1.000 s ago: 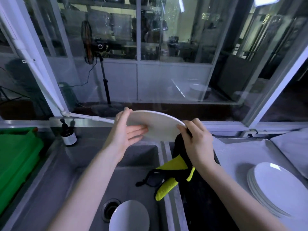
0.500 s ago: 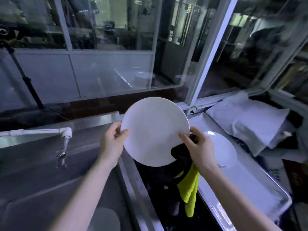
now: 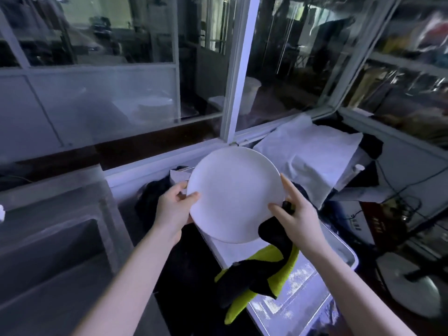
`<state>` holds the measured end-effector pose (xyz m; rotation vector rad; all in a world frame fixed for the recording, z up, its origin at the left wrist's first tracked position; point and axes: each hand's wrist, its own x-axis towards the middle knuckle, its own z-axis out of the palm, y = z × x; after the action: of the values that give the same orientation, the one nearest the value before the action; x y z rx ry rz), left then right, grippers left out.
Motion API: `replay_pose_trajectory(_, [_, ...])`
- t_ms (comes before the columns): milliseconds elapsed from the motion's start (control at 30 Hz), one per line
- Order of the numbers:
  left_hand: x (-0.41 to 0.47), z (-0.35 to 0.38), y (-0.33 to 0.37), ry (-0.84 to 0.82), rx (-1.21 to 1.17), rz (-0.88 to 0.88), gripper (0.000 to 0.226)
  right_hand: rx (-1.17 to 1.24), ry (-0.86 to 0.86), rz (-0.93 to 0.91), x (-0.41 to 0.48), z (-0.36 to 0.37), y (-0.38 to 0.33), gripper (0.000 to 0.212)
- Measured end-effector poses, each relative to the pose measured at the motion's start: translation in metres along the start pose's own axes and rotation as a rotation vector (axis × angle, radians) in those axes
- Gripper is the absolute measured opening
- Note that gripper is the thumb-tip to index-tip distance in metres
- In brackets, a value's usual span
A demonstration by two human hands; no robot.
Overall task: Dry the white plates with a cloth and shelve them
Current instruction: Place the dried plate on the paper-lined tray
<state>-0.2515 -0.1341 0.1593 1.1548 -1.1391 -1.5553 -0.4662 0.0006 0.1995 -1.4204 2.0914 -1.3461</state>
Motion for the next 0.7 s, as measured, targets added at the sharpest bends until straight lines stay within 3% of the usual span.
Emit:
replay_pose_trajectory(300, [0.025,0.102,-0.043,0.003,0.07,-0.076,0.031,0.017,-0.029,0.208,0.045,-0.047,0.107,0.071])
replay_pose_trajectory(500, [0.05,0.123,-0.075,-0.009,0.118,-0.199,0.041,0.037,-0.106,0.322,0.074,-0.028,0.164,0.067])
replay_pose_trajectory(700, [0.075,0.131,-0.094,0.038,0.269,-0.182,0.05,0.018,-0.211,0.374,0.103,-0.005,0.194,0.058])
